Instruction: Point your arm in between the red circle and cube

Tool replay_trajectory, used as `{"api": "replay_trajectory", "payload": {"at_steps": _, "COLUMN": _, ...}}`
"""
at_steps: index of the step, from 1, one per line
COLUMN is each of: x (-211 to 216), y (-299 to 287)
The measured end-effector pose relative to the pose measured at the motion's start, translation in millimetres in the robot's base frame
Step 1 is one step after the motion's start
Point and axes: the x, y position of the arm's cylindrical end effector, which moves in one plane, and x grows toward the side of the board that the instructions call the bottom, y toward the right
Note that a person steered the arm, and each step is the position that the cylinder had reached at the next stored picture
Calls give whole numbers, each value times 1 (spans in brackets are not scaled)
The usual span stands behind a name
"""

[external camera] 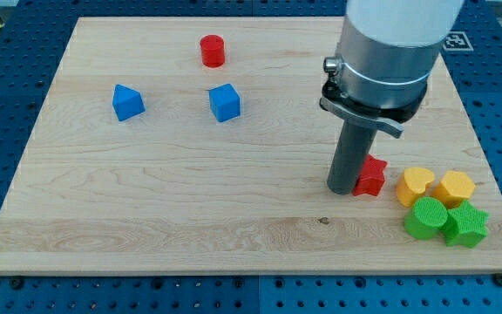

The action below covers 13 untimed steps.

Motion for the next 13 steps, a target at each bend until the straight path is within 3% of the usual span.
{"api": "replay_trajectory", "payload": {"at_steps": 2, "x": -32, "y": -14}}
{"api": "replay_trajectory", "payload": {"at_steps": 4, "x": -33, "y": 24}}
{"api": "replay_trajectory", "payload": {"at_steps": 6, "x": -67, "y": 24}}
{"api": "replay_trajectory", "payload": {"at_steps": 13, "x": -115, "y": 2}}
